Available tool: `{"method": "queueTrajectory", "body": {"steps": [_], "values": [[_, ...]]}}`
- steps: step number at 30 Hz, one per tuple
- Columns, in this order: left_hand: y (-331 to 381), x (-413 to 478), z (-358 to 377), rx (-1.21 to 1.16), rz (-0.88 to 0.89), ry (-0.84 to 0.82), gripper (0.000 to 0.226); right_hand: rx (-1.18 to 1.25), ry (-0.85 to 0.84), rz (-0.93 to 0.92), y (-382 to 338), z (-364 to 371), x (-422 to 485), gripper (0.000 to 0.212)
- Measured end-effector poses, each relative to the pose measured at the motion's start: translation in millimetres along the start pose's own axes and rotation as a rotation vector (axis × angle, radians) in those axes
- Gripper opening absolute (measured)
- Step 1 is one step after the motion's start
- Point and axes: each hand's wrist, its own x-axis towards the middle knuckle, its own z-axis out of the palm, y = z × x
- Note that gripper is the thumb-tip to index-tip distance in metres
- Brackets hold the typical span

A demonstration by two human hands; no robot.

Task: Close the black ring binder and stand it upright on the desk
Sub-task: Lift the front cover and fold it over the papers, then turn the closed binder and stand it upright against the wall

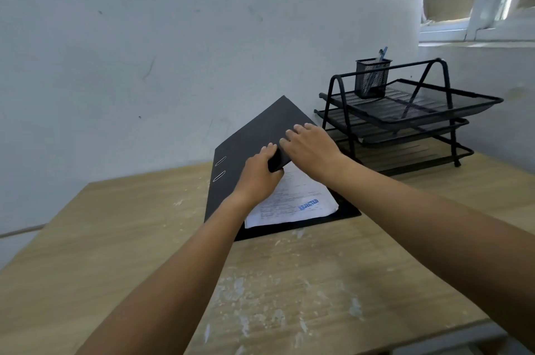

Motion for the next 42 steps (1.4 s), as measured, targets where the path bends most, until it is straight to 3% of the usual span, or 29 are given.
{"method": "queueTrajectory", "body": {"steps": [5,11,19,27,42], "values": [[-16.6,-12.3,-3.2,0.050,-0.028,-0.016,0.061,0.003,0.018,0.004,4.0,13.0,3.0,0.030],[-67.4,-43.5,-14.1,0.188,-0.141,0.072,0.063,0.044,0.008,0.057,11.9,28.0,-0.1,0.028],[-109.3,-69.8,-9.2,0.037,-0.167,0.190,0.062,0.130,-0.023,0.070,10.8,43.1,-16.6,0.046],[-105.3,-59.2,-12.5,0.258,-0.051,0.061,0.077,0.186,-0.097,0.067,12.3,60.2,-41.8,0.061],[-96.9,-61.6,-12.7,0.564,0.036,-0.021,0.075,0.437,-0.243,0.206,-17.7,86.5,-82.1,0.082]]}}
